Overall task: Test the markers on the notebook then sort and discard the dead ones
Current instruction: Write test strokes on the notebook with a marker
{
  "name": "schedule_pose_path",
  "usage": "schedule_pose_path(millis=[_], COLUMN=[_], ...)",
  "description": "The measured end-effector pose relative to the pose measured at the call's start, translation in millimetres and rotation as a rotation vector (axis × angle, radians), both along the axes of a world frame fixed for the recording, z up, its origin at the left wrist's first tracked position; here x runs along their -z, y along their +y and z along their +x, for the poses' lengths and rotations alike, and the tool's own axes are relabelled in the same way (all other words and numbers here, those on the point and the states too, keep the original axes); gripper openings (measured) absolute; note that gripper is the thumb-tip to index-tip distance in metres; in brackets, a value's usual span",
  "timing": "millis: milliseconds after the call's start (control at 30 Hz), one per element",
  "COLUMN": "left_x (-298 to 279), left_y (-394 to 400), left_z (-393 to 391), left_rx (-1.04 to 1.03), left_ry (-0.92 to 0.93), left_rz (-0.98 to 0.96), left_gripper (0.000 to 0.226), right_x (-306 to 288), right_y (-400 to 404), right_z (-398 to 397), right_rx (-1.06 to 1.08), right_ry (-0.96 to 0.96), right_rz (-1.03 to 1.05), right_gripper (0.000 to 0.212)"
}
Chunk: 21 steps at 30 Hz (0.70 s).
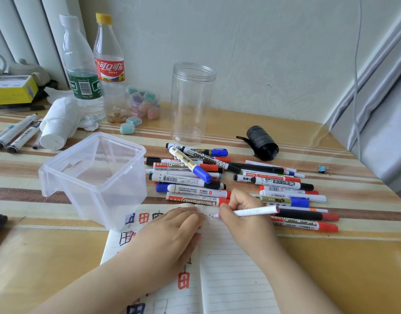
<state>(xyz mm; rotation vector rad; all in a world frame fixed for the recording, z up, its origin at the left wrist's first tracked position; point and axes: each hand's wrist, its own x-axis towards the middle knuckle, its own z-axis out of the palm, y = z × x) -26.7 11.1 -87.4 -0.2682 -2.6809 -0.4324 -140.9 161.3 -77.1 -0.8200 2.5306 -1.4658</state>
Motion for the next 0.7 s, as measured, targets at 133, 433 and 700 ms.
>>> schedule_pose_path(millis=[133,433,700], left_x=[0.7,-2.4,-4.9], left_y=[-0.5,0.6,1.1], left_z=[0.2,2.2,2.7], left_rx=[-0.003,-0.007,-0.019], left_ry=[-0.016,-0.007,-0.042], left_rz=[0.023,0.057,0.066], left_gripper=[0.034,0.043,0.037], right_x=[-0.5,-2.0,-4.0], right_y=[-0.2,1.8,1.9], right_z=[3.0,-0.6,1.9], right_rx=[-0.063,0.033,-0.022], right_ry=[-0.054,0.005,0.010], right_rz=[-0.011,0.009,0.010], right_gripper=[0.026,0.024,0.031])
